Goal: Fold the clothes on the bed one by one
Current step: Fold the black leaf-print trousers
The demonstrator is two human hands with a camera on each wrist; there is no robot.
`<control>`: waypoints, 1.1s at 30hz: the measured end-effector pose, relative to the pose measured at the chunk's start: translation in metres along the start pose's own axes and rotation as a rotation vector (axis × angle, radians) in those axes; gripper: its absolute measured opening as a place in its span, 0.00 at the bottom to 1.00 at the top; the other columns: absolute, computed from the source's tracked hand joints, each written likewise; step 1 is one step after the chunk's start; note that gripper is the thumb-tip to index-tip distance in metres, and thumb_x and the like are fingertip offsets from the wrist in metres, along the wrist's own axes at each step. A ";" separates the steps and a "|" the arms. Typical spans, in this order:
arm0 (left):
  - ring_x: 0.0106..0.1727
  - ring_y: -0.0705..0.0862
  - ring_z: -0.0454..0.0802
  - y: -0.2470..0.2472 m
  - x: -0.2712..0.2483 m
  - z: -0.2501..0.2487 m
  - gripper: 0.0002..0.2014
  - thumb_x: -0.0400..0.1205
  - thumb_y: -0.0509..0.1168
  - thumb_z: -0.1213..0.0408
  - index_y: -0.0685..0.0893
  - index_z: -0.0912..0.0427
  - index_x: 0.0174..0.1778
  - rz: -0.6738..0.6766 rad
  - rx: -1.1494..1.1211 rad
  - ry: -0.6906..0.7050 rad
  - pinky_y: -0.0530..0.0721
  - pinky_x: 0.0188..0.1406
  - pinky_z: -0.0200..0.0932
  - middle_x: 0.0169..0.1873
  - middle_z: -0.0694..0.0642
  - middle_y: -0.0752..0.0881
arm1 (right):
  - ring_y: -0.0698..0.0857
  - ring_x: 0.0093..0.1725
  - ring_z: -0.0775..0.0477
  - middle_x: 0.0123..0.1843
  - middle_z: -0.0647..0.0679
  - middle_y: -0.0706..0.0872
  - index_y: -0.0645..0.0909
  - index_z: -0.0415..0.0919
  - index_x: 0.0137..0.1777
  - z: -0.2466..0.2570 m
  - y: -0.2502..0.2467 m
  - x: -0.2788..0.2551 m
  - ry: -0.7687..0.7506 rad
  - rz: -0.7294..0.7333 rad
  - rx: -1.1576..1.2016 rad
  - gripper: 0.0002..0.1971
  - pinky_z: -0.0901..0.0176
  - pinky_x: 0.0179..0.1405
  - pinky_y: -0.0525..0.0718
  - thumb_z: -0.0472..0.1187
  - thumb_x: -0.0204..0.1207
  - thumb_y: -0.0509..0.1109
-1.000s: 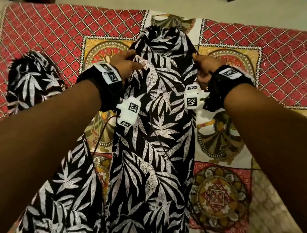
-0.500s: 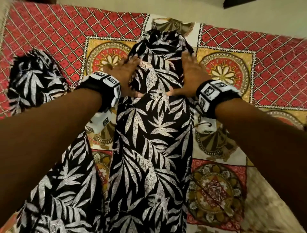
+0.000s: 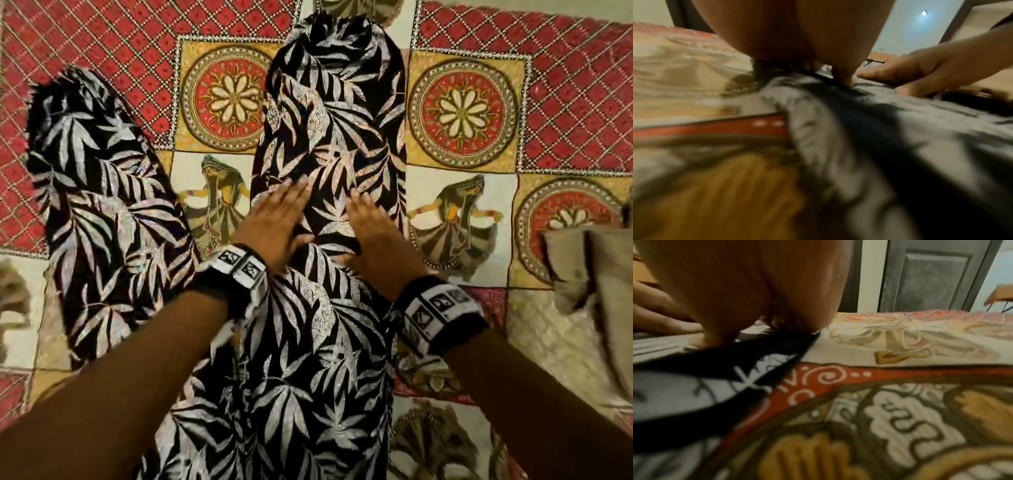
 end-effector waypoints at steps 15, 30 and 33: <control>0.83 0.25 0.50 0.055 -0.107 -0.064 0.46 0.79 0.51 0.80 0.27 0.55 0.84 0.030 0.008 -0.006 0.30 0.83 0.49 0.81 0.53 0.23 | 0.46 0.90 0.36 0.90 0.34 0.48 0.46 0.30 0.88 0.058 0.062 -0.091 -0.175 -0.079 -0.173 0.39 0.40 0.89 0.49 0.48 0.87 0.61; 0.84 0.26 0.55 0.102 -0.190 -0.024 0.47 0.84 0.42 0.31 0.28 0.58 0.85 -0.046 0.020 -0.172 0.39 0.87 0.59 0.84 0.57 0.26 | 0.42 0.89 0.33 0.89 0.33 0.41 0.42 0.30 0.89 0.018 0.071 -0.178 0.117 -0.097 -0.129 0.66 0.36 0.88 0.49 0.82 0.69 0.62; 0.86 0.29 0.51 0.140 -0.226 -0.073 0.38 0.88 0.40 0.39 0.32 0.56 0.86 -0.033 -0.032 -0.054 0.43 0.87 0.58 0.85 0.54 0.29 | 0.45 0.90 0.36 0.90 0.36 0.44 0.46 0.32 0.89 0.075 0.121 -0.214 -0.064 -0.040 -0.086 0.59 0.37 0.89 0.51 0.72 0.74 0.68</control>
Point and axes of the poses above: each hand's wrist, its own x-axis towards the middle knuckle, its own y-axis out of the palm, z = x × y, the point moved 10 cm from there along x, towards the middle knuckle
